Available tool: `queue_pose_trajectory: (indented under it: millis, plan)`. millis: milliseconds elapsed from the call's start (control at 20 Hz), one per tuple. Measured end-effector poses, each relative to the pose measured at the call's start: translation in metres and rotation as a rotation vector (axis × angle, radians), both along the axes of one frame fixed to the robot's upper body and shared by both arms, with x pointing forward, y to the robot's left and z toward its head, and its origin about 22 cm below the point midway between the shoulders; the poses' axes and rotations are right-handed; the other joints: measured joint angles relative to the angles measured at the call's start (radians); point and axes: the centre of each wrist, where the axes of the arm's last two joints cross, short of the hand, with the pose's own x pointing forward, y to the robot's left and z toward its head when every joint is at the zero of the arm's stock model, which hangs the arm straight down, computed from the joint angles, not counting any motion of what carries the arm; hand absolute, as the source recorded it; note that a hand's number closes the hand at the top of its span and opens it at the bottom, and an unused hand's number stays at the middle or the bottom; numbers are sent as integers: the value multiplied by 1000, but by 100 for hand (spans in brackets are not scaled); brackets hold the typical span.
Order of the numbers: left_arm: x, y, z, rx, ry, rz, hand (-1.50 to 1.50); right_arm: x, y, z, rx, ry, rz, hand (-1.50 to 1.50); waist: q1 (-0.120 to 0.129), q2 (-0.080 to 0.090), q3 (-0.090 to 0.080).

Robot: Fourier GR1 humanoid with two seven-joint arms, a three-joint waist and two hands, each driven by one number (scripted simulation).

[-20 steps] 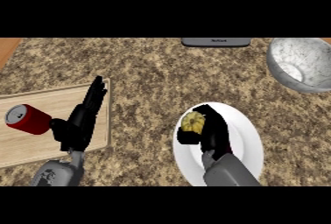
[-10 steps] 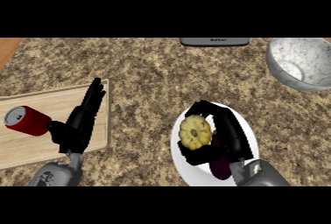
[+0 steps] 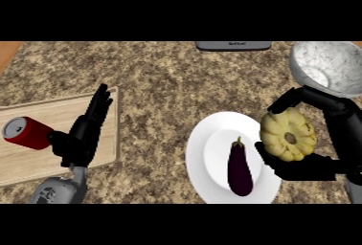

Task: Pick the squash from the plate and place it in the bowl

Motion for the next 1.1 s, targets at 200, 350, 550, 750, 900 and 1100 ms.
queue_pose_trajectory:
  millis: [200,350,550,750,900,1100]
  plan:
    - [1,-7,1,-2,-3,-10,0,3,-15,46,-37,-26,-70,150,6,1,-1]
    - [3,-10,-4,-4,1,-15,0,13,-22,70,-58,-30,-119,150,11,2,-1]
    - [4,-7,4,-4,-3,-11,0,26,-31,98,-58,-25,-174,150,15,2,-1]
    - [2,-10,3,-4,-3,-17,0,50,-44,115,-70,-19,-241,150,20,4,-1]
    - [3,-8,2,-3,-6,-24,0,66,-51,123,-66,4,-271,150,21,4,-1]
    - [7,-5,-1,-3,-8,-28,0,87,-68,118,-160,15,-360,150,23,6,-1]
